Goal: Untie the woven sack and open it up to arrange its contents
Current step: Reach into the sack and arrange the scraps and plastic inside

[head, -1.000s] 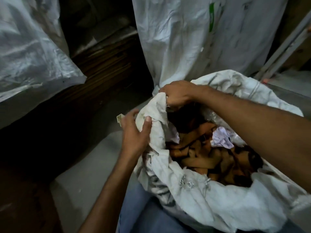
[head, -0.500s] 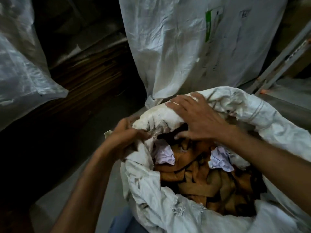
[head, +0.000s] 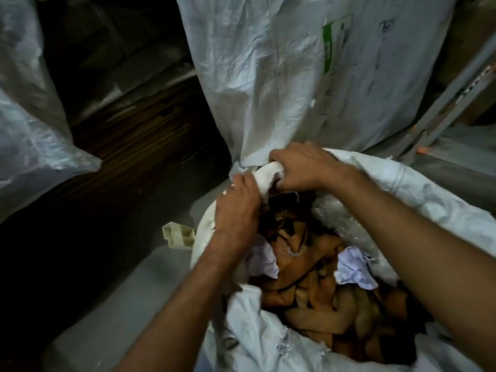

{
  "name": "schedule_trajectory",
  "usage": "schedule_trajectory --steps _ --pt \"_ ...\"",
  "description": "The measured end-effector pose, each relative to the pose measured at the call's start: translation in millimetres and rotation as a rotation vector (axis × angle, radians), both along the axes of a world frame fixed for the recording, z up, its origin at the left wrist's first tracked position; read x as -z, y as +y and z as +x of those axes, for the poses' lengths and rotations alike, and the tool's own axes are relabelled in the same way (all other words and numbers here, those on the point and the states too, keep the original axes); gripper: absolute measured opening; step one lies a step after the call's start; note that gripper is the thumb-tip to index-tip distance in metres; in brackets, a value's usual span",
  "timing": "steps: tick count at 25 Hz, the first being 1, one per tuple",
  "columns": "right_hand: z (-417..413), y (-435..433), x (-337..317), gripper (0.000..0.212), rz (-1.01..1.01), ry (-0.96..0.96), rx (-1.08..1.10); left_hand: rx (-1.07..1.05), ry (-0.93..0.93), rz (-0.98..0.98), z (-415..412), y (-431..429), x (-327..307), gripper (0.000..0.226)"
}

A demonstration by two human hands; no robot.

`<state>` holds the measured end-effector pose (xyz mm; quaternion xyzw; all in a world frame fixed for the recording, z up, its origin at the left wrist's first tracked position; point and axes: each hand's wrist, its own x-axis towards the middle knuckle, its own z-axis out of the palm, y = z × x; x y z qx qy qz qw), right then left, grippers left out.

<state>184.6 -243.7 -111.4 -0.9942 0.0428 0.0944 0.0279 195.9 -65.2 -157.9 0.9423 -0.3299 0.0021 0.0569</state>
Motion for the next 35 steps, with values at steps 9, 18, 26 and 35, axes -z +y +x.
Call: schedule_trajectory --steps 9,18,26,35 --pt "-55.3 -51.6 9.9 0.042 -0.251 -0.475 0.078 -0.063 0.888 -0.934 48.2 41.1 -12.9 0.024" --pt "10.3 -124.3 17.8 0.034 0.968 0.06 0.458 0.145 0.355 -0.154 41.9 -48.1 -24.6 0.106" --pt "-103.1 -81.5 23.0 0.048 -0.174 -0.443 0.382 0.083 0.133 -0.145 77.1 -121.4 0.9 0.033" --pt "-90.0 -175.7 25.8 0.047 1.011 -0.179 0.776 0.542 0.156 -0.151 43.7 -166.0 -14.6 0.051"
